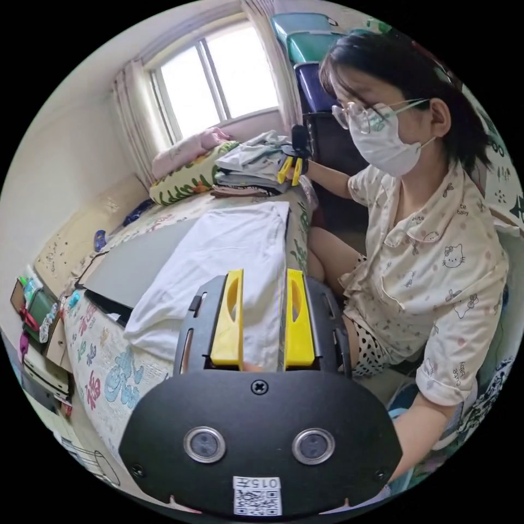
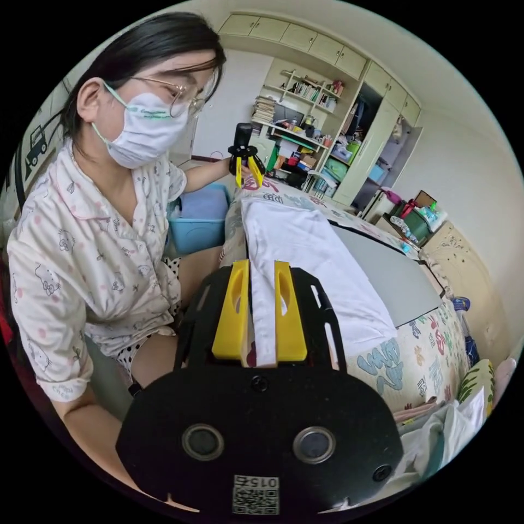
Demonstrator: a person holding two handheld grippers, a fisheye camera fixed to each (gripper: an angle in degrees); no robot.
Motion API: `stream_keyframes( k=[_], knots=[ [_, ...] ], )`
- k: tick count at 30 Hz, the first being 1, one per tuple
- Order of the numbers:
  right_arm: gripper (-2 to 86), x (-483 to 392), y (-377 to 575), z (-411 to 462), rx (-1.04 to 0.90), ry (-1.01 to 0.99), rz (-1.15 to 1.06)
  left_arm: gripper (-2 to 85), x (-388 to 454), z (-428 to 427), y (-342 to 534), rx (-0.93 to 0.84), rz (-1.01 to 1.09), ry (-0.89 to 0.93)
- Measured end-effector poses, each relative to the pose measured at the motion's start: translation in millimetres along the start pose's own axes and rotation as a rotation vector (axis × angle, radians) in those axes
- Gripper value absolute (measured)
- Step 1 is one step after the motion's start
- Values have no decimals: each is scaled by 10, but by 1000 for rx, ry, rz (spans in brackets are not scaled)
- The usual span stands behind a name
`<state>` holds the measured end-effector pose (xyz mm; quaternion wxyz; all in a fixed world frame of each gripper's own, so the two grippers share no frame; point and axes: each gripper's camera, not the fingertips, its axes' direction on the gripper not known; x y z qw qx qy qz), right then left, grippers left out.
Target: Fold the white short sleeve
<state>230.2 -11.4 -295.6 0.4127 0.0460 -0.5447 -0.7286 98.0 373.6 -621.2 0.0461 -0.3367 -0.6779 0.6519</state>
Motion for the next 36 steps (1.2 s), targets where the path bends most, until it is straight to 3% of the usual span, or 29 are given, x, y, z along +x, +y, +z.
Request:
stream_keyframes(
  k=[7, 9, 12, 17, 22, 24, 27, 29, 31, 32, 33, 36],
  knots=[
    [98, 42, 104, 818, -206, -76, 81, 98, -364, 957, -473, -183, -34, 40],
    [76, 23, 106, 926, -215, -58, 111, 57, -527, 1111, -508, -204, -82, 58],
    [16, 3, 92, 1014, -237, 2, 121, 15, -677, 1143, -558, -189, -118, 76],
    [-8, 270, -74, 1056, -205, 42, 144, 2, -923, 994, -688, -97, -114, 52],
    [-8, 1549, -695, 1009, -118, 388, 320, 1, -1925, 636, -909, 54, -248, -152],
    [-2, 2820, -1169, 1010, 51, 640, 645, 4, -2968, 553, -1147, 158, -467, -360],
    [45, 3801, -1424, 1047, 262, 828, 933, 30, -3828, 631, -1226, 325, -707, -660],
    [55, 3982, -1440, 1258, 316, 642, 902, 51, -3912, 769, -1181, 364, -751, -720],
    [60, 3965, -1464, 1630, 238, 345, 711, 64, -3851, 1037, -1156, 304, -659, -626],
    [65, 3894, -1435, 1937, 136, 207, 622, 72, -3774, 1314, -1117, 212, -550, -487],
    [76, 3804, -1384, 2249, 27, 156, 557, 81, -3703, 1639, -1042, 94, -472, -356],
    [104, 3707, -1239, 2895, -178, 261, 467, 110, -3559, 2370, -748, -107, -448, -247]
  ],
)
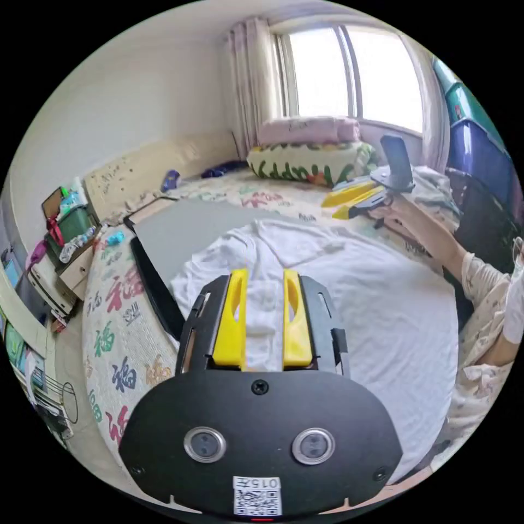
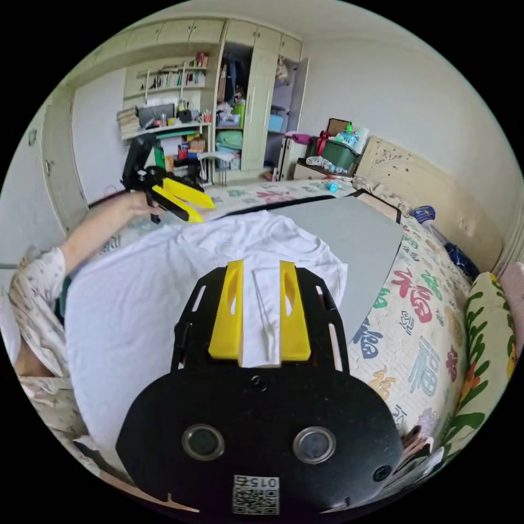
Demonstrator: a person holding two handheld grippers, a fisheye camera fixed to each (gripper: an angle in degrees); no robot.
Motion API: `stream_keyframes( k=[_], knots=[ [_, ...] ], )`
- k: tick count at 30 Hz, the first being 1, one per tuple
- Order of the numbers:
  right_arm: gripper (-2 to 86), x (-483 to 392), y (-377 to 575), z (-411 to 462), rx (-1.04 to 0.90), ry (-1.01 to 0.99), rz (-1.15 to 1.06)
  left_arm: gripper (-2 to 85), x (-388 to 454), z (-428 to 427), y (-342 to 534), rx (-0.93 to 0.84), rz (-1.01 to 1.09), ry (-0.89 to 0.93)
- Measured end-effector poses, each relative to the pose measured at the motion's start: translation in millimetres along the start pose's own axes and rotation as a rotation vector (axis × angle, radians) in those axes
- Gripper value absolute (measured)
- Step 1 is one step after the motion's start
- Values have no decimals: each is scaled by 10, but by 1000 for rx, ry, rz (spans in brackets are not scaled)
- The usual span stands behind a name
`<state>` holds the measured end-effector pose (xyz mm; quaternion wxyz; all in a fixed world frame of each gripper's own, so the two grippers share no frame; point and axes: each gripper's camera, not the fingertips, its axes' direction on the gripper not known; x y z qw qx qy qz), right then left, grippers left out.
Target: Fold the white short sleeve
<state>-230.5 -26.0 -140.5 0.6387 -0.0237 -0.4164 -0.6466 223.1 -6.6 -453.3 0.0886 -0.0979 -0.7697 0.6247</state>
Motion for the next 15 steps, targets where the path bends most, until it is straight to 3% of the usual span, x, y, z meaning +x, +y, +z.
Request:
stream_keyframes(
  k=[6, 10, 12, 15],
  knots=[
    [130, 197, -142, 669, -218, -32, -3, 114, 275, 772, 428, -194, 38, -9],
    [98, 347, -338, 684, -251, -40, 10, 67, 315, 831, 667, -195, 0, 10],
    [37, 471, -496, 655, -268, -5, 29, 36, 299, 833, 866, -189, -47, 42],
    [12, 988, -618, 276, -120, 77, 210, 20, 82, 512, 1304, -47, -231, 30]
  ],
)
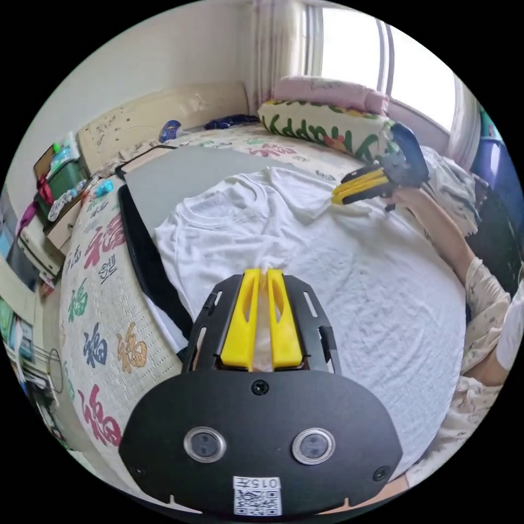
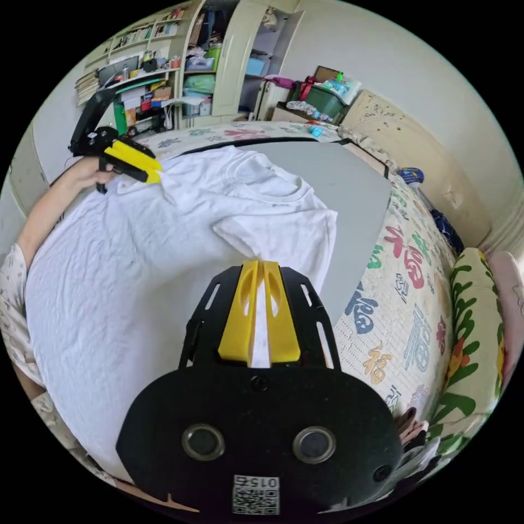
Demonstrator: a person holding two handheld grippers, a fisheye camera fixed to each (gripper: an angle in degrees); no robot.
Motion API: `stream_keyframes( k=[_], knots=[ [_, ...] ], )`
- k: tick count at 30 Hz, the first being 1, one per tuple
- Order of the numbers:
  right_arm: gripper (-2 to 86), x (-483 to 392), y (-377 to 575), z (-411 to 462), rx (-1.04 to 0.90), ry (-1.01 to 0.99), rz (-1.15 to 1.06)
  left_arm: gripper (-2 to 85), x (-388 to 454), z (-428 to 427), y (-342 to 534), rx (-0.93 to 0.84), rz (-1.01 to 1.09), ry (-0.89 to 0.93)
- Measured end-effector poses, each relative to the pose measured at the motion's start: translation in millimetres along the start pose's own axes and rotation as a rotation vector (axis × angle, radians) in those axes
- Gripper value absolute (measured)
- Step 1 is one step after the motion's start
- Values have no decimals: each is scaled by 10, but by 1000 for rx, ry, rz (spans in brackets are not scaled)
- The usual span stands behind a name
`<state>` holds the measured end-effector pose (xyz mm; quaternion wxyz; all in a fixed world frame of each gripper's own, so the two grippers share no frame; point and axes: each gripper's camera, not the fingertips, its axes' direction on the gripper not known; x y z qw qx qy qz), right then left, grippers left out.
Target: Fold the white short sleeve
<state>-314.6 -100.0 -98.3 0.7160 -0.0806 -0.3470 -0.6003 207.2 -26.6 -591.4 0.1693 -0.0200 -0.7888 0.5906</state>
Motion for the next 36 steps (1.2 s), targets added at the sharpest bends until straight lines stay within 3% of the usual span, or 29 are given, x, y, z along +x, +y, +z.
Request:
stream_keyframes(
  k=[1, 3, 5, 8, 13, 18, 20, 24, 30, 34, 36],
  knots=[
    [11, 193, -13, -105, 39, -1, 73, 19, -104, -111, 111, 44, -55, -15],
    [14, 1102, 130, -515, 191, 82, 419, 20, -615, -637, 721, 248, -306, -118],
    [25, 1729, 366, -663, 188, 215, 679, 28, -1023, -955, 1310, 370, -510, -222],
    [70, 2259, 819, -933, 134, 243, 932, 96, -1486, -1192, 2209, 360, -740, -313],
    [93, 1809, 1073, -1735, 183, 19, 737, 114, -1119, -1663, 3270, 444, -694, -103],
    [106, 268, 1823, -3062, 263, -290, 341, 115, 366, -2413, 4251, 523, -422, 132],
    [106, -214, 2244, -3493, 287, -311, 262, 115, 954, -2641, 4676, 532, -332, 162],
    [110, -890, 3349, -4117, 315, -235, 331, 123, 2067, -2867, 5978, 619, -347, 100],
    [133, -1220, 4760, -4634, 447, -223, 564, 140, 2756, -2767, 7497, 674, -564, 9],
    [133, -1364, 5118, -4750, 466, -250, 600, 138, 2876, -2742, 7949, 664, -651, 1],
    [124, -1429, 5140, -4785, 445, -326, 583, 135, 2903, -2673, 7975, 602, -638, 86]
  ],
)
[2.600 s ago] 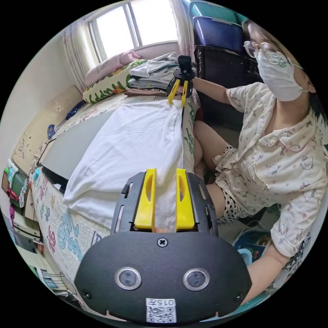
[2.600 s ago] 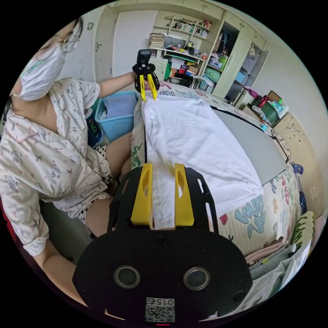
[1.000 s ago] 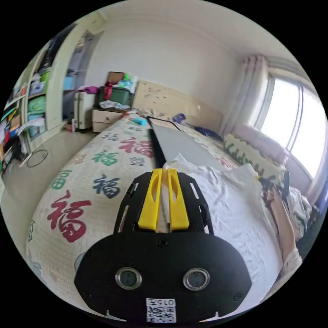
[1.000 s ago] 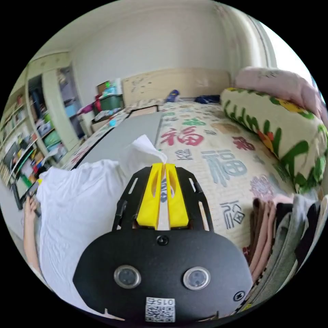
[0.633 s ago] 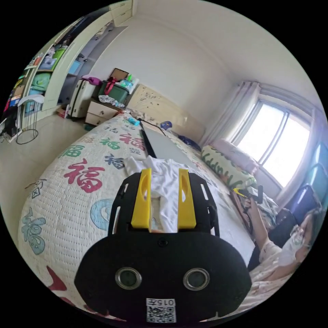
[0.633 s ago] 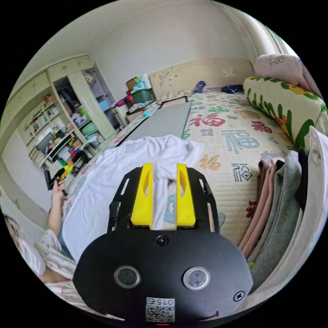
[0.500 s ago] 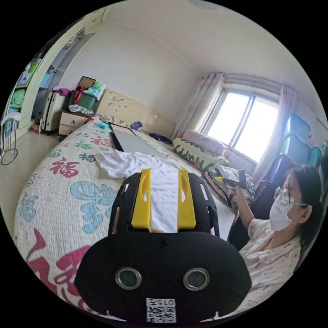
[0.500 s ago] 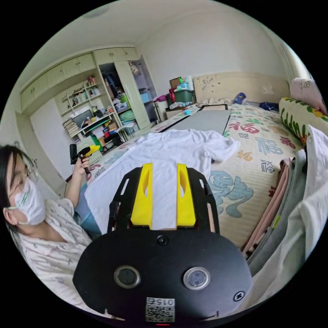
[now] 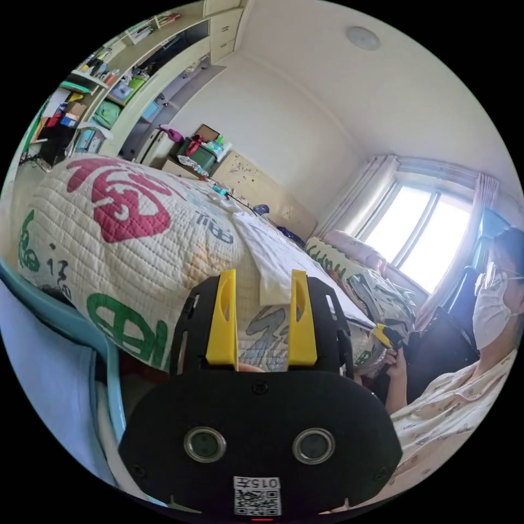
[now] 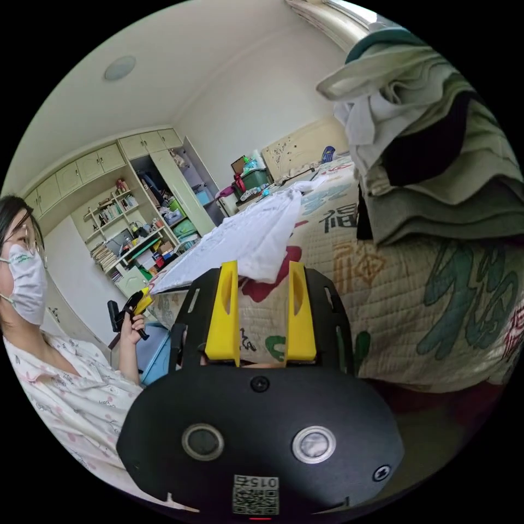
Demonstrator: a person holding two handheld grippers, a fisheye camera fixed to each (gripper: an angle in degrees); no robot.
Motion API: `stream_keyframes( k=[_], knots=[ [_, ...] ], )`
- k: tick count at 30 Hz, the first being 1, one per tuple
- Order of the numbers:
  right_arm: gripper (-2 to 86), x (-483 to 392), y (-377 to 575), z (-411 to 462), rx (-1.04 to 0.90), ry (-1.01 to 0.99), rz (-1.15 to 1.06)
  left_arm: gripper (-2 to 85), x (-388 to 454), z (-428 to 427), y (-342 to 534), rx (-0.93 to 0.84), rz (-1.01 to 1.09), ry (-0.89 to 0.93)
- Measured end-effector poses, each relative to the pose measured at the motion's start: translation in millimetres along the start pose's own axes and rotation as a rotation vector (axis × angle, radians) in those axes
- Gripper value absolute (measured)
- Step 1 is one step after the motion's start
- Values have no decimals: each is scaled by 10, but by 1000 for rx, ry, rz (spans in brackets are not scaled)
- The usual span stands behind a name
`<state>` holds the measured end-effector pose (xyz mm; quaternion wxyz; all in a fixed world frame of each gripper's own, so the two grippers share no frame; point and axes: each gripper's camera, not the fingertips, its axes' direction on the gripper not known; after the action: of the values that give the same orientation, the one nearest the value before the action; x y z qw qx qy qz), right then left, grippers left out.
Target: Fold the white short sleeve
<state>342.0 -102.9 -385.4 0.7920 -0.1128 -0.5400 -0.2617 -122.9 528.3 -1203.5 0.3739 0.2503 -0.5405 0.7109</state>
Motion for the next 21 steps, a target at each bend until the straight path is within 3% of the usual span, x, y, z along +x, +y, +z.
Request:
stream_keyframes(
  k=[8, 12, 21],
  knots=[
    [12, -334, 10, -387, 92, -59, 1, 40, 62, -324, -97, 0, -17, 103],
    [-1, -371, 117, -781, 194, -50, 40, 5, 110, -713, -305, 33, -2, 83],
    [-4, -555, 146, -904, 210, -33, 120, -3, 253, -1261, -983, 14, 49, 24]
  ],
)
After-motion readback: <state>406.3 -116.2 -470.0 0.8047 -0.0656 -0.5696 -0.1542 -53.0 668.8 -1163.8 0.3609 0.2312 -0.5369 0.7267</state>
